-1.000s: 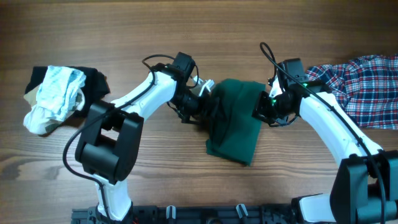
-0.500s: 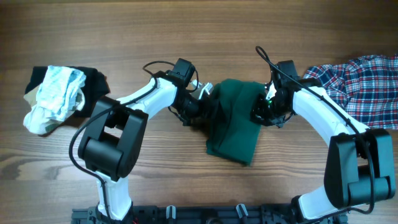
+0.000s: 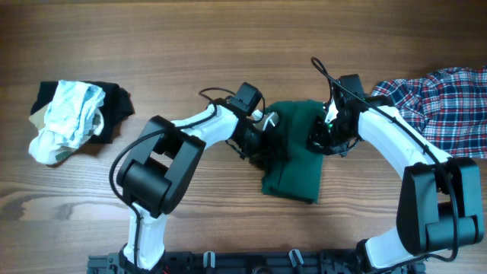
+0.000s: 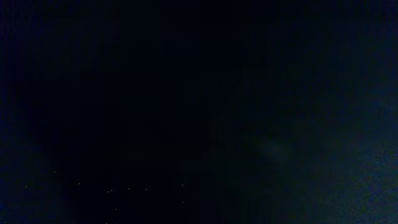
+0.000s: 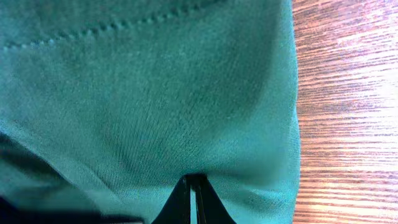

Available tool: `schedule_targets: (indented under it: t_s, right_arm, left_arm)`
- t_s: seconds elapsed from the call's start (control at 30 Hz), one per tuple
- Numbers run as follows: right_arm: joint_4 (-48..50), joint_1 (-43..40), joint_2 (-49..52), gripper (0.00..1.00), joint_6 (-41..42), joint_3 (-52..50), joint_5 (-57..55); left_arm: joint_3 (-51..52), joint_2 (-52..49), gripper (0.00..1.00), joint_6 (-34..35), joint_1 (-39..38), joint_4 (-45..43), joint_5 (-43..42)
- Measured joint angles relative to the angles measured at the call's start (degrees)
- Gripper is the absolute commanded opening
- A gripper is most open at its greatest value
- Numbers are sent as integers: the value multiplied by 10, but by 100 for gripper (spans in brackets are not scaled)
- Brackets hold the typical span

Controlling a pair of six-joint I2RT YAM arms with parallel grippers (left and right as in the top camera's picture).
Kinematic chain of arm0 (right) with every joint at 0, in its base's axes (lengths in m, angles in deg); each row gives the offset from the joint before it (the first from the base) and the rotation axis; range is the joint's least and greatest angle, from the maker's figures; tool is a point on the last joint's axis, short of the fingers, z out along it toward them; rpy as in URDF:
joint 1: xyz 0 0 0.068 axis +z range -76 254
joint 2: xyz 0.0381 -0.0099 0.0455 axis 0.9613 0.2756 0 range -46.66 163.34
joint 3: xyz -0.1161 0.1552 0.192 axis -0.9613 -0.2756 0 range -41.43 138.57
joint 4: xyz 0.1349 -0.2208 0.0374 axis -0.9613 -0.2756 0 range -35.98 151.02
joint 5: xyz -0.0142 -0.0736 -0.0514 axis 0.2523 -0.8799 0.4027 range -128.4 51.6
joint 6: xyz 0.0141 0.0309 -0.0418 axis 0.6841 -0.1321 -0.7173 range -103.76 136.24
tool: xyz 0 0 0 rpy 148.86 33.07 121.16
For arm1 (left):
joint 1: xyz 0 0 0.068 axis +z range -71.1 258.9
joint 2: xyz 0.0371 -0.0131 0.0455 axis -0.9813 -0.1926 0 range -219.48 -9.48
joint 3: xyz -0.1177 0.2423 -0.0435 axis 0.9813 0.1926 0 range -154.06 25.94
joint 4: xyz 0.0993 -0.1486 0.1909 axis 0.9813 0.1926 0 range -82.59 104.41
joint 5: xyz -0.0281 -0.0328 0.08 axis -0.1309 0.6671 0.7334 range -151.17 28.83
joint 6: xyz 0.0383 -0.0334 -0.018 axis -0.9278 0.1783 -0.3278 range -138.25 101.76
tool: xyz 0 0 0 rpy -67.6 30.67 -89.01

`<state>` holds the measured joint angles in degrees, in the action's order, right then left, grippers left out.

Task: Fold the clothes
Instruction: 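Grasp the folded green garment's top with both grippers, then carry the green bundle leftward with the left gripper, releasing the right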

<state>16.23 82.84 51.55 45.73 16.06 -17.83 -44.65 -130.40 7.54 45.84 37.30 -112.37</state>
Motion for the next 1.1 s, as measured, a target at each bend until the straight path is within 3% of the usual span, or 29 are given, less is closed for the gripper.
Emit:
schedule_targets:
  t_s: [0.1,0.4,0.5,0.7,1.1]
  right_arm:
    - [-3,0,0,4,-13,0,1]
    - [-40,-40,-8,5,-61,14,4]
    - [-66,-61,-70,8,-80,58,3]
    - [-76,-63,-162,9,-89,106,-13]
    - [-97,-63,-164,8,-89,106,-18]
  left_arm:
    - [3,-3,4,10,0,-4,8]
    - [4,3,4,16,1,-4,8]
    - [7,51,4,16,11,-5,18]
    - [7,125,4,13,61,-19,32]
    - [2,175,4,4,186,-11,34]
